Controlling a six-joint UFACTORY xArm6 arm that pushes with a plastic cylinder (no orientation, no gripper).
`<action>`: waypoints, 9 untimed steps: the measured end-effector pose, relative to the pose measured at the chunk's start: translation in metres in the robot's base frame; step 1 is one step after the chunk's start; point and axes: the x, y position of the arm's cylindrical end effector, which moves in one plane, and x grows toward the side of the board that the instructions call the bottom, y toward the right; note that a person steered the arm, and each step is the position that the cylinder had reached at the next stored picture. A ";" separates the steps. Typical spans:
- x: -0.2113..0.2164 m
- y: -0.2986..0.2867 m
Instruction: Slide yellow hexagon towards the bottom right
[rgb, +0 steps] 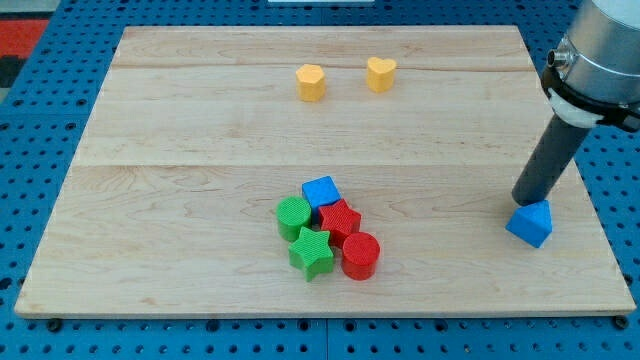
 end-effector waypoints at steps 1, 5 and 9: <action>0.012 0.000; -0.029 -0.083; -0.174 -0.324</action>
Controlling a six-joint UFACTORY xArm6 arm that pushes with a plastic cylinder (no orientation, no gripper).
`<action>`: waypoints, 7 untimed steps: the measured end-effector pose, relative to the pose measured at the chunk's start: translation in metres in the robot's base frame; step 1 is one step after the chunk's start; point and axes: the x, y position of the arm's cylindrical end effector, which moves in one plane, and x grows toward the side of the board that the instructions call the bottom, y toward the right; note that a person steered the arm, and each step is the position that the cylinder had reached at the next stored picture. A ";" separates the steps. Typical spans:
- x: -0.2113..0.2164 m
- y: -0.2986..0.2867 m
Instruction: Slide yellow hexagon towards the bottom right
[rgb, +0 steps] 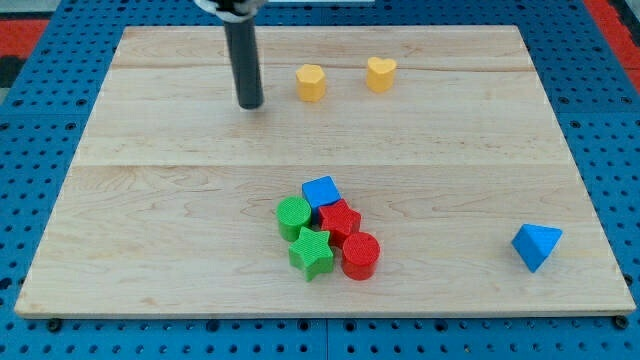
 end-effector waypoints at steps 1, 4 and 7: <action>-0.027 0.009; -0.031 0.086; -0.012 0.130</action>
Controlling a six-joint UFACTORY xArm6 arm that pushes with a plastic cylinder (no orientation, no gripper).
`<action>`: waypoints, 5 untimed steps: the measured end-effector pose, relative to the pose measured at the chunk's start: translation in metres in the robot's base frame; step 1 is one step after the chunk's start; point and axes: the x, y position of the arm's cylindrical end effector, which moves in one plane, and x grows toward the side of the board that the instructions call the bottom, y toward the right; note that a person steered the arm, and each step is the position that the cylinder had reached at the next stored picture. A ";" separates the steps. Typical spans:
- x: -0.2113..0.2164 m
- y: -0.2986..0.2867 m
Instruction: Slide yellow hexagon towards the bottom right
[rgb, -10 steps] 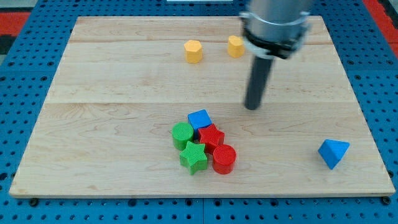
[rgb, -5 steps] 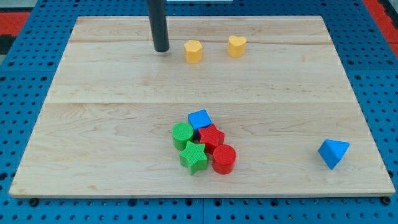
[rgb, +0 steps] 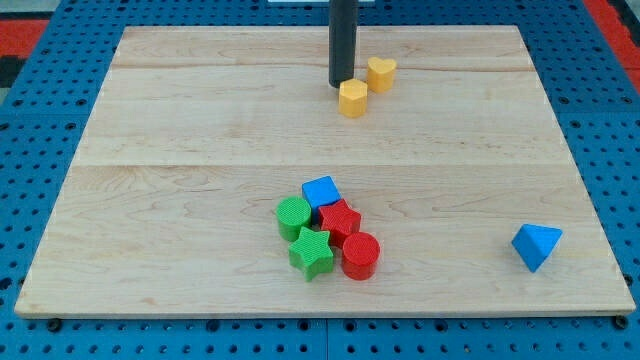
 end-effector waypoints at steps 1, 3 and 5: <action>0.024 0.013; 0.102 0.045; 0.154 0.067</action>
